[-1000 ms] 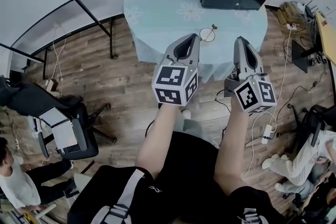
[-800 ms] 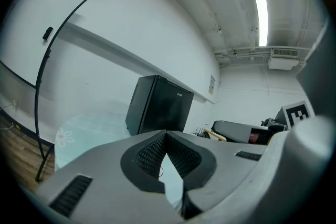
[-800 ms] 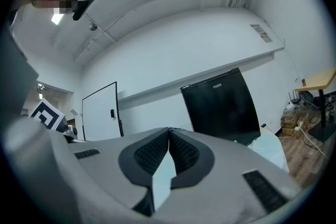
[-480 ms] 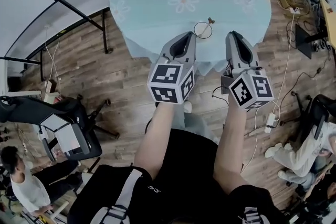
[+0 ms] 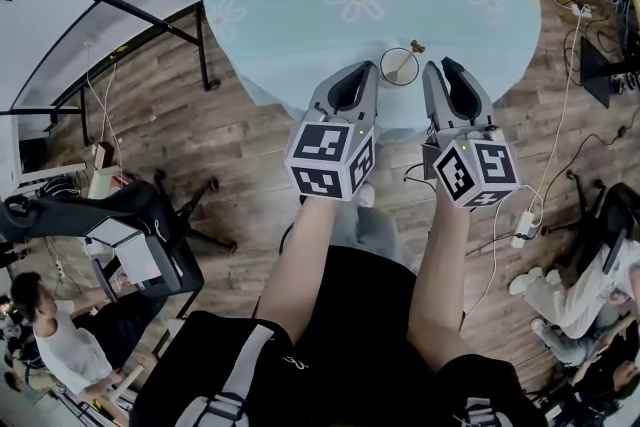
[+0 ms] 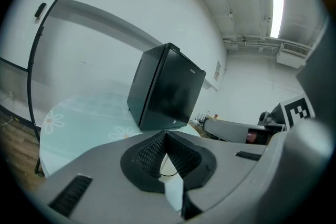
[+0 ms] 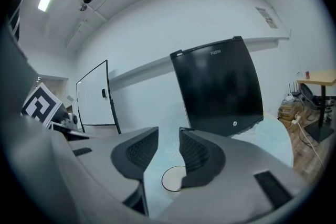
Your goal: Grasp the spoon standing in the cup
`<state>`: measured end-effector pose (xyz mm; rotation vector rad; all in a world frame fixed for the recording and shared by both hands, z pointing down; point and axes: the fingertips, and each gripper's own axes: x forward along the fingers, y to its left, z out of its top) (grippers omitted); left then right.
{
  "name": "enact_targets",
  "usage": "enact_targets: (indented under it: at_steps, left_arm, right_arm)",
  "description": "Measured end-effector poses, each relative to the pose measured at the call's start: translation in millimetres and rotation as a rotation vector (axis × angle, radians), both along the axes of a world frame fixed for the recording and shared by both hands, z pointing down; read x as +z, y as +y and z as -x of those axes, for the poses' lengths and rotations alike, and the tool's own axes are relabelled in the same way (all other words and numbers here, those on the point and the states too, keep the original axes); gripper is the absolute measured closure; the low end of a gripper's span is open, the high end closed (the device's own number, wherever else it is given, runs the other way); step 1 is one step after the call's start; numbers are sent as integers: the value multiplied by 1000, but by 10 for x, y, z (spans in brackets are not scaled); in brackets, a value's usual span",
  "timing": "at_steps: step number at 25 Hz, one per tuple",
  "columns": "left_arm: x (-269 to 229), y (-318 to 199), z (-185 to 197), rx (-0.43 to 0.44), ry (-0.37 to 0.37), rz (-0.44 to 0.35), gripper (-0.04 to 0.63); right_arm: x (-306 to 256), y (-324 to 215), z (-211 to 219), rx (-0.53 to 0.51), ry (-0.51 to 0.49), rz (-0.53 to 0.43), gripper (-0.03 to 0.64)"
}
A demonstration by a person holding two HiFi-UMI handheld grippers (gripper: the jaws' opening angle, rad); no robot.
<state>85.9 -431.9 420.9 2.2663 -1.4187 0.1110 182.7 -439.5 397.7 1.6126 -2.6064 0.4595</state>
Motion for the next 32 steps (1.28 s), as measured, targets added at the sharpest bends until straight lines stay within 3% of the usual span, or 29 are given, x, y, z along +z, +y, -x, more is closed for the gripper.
enact_targets:
  at_steps: [4, 8, 11, 32]
  left_arm:
    - [152, -139, 22, -9, 28, 40, 595]
    - [261, -225, -43, 9, -27, 47, 595]
    - [388, -289, -92, 16, 28, 86, 595]
    - [879, -832, -133, 45, 12, 192, 595]
  right_arm:
    - [231, -145, -13, 10, -10, 51, 480]
    - [462, -241, -57, 14, -25, 99, 456]
    - [569, -351, -104, 21, -18, 117, 456]
    - [1292, -797, -83, -29, -19, 262, 456]
